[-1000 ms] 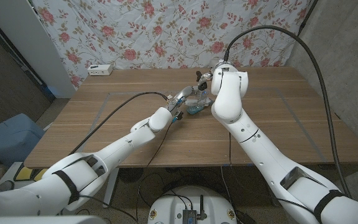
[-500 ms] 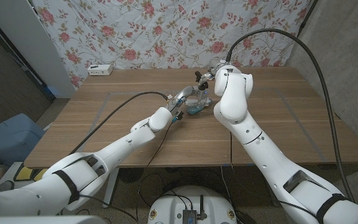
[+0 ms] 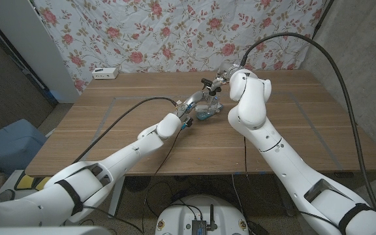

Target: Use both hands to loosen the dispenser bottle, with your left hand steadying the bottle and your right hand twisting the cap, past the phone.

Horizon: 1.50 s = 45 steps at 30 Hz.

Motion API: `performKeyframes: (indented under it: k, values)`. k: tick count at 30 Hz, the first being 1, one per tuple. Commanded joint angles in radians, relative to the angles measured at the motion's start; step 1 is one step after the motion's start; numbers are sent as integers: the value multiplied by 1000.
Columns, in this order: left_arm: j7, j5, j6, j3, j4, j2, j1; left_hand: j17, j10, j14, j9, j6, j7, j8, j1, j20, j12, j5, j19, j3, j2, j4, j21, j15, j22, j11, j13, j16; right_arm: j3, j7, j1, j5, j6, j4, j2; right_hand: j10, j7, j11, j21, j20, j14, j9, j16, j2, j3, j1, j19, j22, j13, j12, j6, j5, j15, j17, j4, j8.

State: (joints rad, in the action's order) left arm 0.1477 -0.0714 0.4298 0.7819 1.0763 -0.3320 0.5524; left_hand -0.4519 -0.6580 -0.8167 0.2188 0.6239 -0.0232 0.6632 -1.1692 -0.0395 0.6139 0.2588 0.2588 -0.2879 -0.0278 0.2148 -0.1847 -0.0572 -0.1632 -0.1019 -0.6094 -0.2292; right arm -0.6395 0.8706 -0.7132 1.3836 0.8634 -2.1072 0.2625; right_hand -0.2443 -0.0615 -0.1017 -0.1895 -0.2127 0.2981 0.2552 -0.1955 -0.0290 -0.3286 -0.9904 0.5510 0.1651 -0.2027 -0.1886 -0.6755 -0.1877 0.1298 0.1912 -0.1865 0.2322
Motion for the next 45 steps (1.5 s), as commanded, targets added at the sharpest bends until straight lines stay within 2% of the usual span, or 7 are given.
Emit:
performKeyframes:
  k: [1, 14, 24, 30, 35, 39, 45]
  values:
    - [3, 1, -4, -1, 8, -2, 8, -5, -26, -46, 0, 24, -2, 1, 3, -51, 5, 7, 1, -70, 150, -60, 2, -109, -1, -22, -5, -5, -30, -94, 13, -122, 67, -35, 60, -5, -18, 9, 0, 1, 2, 2, -3, 2, -18, -25, 7, 4, -3, -6, -28, -7, -14, 3, 3, 15]
    - [9, -1, -1, -2, 13, -3, 14, -4, -26, -45, 0, 23, -1, 0, 4, -49, 5, 8, 1, -71, 150, -60, 2, -108, -1, -21, -5, -2, -75, -199, 35, -239, 137, -74, 124, -39, -68, 29, -1, 13, 5, 11, -11, 4, -73, -119, 21, 4, -5, -17, -170, -3, -35, 12, 5, 89]
    - [15, -1, 5, -5, 13, -5, 21, -4, -27, -48, 1, 24, 0, 1, 5, -49, 5, 9, 1, -71, 150, -60, 2, -107, -1, -20, -5, -3, -111, -269, 73, -363, 182, -90, 177, -59, -84, 44, 3, 26, 3, 9, -13, 5, -95, -167, 9, 4, -4, -20, -226, 1, -48, 13, 2, 116]
    - [19, 0, 8, -8, 12, -6, 23, -5, -28, -49, 1, 27, -1, 2, 5, -49, 6, 10, 1, -71, 150, -59, 2, -107, -1, -22, -6, -3, -132, -325, 103, -454, 203, -95, 206, -67, -110, 57, 6, 36, -3, 6, -13, 1, -104, -192, -5, 4, -4, -21, -251, 1, -60, 14, 4, 124]
    - [20, 0, 12, -9, 7, -6, 22, -6, -31, -53, 1, 35, -3, 5, 5, -50, 7, 9, 1, -70, 149, -59, 2, -109, -1, -24, -6, -5, -154, -376, 131, -530, 223, -98, 231, -79, -132, 86, 5, 41, -5, -1, -16, -1, -105, -209, -11, 4, -3, -22, -290, 1, -73, 15, 8, 135]
    - [21, 0, 14, -9, 3, -5, 21, -6, -36, -57, 1, 39, -5, 7, 4, -50, 8, 9, 2, -70, 147, -58, 1, -111, -1, -25, -5, -7, -169, -427, 148, -590, 231, -104, 252, -86, -137, 104, 5, 43, -7, -7, -18, -3, -105, -215, -14, 4, -2, -22, -313, 1, -82, 16, 11, 140]
    - [21, -1, 17, -9, -4, -3, 18, -6, -37, -58, 1, 40, -4, 7, 3, -50, 8, 9, 2, -71, 147, -57, 1, -111, -1, -27, -6, -6, -198, -493, 179, -670, 254, -113, 285, -99, -134, 112, 3, 45, -1, -14, -24, -7, -104, -219, -15, 4, -1, -25, -344, 1, -88, 18, 15, 147]
